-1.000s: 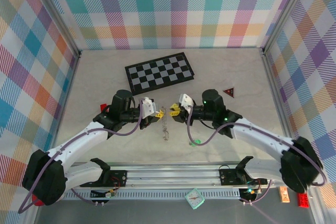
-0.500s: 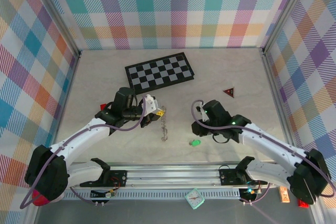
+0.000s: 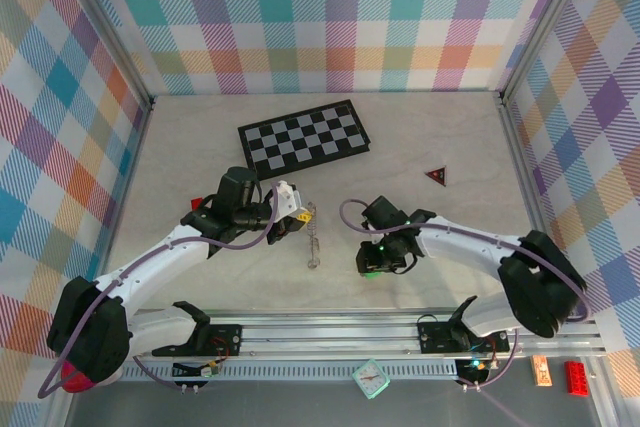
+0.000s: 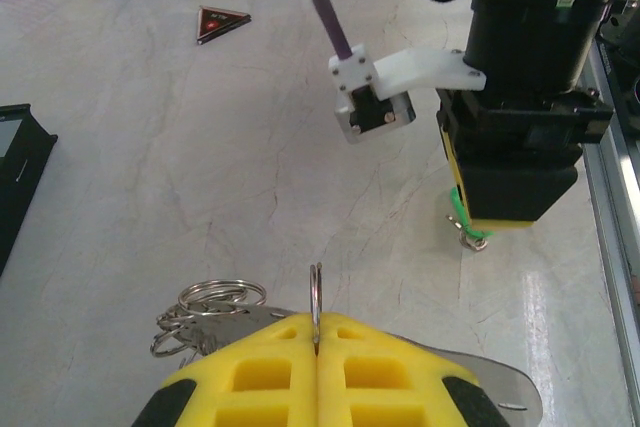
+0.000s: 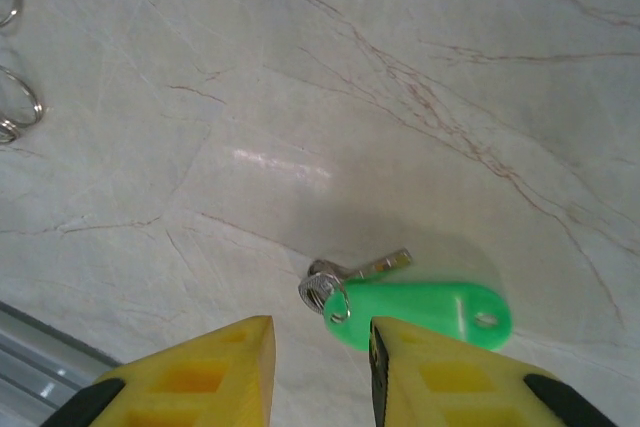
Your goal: Put the keys on the keyring
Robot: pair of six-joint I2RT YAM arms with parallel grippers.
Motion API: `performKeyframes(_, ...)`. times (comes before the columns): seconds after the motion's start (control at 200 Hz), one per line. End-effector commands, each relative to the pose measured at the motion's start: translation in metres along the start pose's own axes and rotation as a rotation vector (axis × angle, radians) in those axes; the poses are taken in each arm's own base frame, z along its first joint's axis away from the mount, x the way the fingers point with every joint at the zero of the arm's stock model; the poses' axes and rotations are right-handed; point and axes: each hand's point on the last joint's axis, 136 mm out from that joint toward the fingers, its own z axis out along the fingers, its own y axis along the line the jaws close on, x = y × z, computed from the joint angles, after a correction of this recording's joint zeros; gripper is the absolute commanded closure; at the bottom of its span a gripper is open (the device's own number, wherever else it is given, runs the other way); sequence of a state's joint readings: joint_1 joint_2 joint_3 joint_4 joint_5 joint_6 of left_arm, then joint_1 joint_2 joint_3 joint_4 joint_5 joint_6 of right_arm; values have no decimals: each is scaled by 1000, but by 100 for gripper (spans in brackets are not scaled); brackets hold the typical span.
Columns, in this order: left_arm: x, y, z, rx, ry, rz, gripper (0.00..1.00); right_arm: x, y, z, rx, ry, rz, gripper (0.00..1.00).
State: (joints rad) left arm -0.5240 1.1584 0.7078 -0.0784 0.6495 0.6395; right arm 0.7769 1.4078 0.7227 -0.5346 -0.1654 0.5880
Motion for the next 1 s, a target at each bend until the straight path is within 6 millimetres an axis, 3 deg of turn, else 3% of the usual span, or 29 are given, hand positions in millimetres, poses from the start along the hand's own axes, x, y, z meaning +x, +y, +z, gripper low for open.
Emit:
performKeyframes(0.0,-15,-3,-5,5,-35,27,100,-6,6,1,10,-9,1,70)
performKeyframes(0.375,-15,-3,-5,0,-34,34,100,-3,1,8,64,10,-3,73)
performKeyframes(0.655,-15,-4,-5,-3,-32,40,100,-2,5,12,70,20,-13,83)
performKeyframes(0.995,-14,-4,-5,-3,-28,40,100,-6,7,1,75,-12,-25,100)
